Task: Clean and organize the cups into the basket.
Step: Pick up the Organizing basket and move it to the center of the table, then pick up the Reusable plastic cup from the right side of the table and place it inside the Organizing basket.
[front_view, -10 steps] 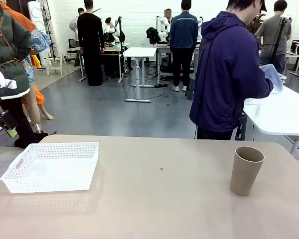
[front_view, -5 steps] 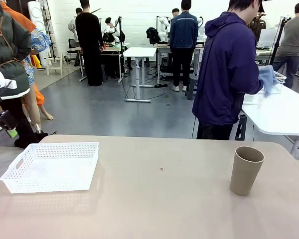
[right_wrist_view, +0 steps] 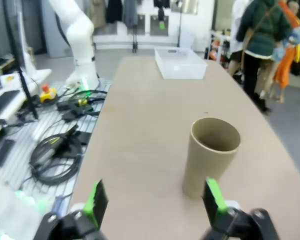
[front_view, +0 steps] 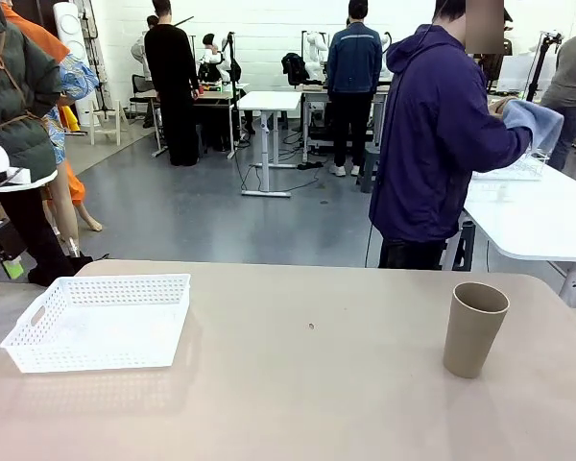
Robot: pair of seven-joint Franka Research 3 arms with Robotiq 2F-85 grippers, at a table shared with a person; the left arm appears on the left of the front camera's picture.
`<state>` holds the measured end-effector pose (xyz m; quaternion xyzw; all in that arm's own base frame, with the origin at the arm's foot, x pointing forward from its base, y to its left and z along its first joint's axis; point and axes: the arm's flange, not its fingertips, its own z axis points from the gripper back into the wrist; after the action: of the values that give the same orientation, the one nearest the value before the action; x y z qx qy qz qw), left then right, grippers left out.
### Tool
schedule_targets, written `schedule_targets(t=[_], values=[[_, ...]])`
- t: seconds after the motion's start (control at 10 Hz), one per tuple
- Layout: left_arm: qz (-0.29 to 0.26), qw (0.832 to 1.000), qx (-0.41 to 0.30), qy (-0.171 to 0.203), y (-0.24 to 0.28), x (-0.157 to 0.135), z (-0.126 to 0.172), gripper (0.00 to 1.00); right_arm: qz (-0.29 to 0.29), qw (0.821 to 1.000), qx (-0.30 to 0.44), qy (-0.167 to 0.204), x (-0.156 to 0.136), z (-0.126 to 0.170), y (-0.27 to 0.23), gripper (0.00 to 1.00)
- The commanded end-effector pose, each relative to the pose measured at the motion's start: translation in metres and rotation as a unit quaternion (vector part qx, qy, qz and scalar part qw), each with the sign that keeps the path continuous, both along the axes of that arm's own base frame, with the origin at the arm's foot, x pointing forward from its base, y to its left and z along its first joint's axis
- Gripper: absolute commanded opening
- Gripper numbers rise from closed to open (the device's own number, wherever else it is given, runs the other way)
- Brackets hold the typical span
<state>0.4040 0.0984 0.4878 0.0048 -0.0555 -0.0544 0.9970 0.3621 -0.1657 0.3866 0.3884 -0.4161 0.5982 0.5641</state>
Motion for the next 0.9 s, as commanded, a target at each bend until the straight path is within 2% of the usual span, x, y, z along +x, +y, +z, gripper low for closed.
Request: schedule_targets(t=[0.0,0.1,0.2,0.3,0.8], values=[[0.015,0.999,0.002,0.034,-0.009,0.011,-0.018,1.00,0.019,1.000,-0.007,0.008,0.009,-0.017,0.002,1.00],[0.035,0.998,0.004,0.043,-0.010,0.014,-0.029,1.00,0.012,1.000,-0.008,0.011,0.011,-0.022,0.001,1.00],[0.030,0.999,-0.005,0.030,-0.012,0.012,-0.032,1.00,-0.006,1.000,-0.001,0.024,0.011,-0.023,-0.003,1.00],[0.012,0.999,-0.003,0.030,-0.006,0.008,-0.023,1.00,0.011,1.000,0.001,0.012,0.006,-0.020,0.005,1.00],[0.012,0.999,-0.003,0.030,-0.006,0.008,-0.023,1.00,0.011,1.000,0.001,0.012,0.006,-0.020,0.005,1.00]])
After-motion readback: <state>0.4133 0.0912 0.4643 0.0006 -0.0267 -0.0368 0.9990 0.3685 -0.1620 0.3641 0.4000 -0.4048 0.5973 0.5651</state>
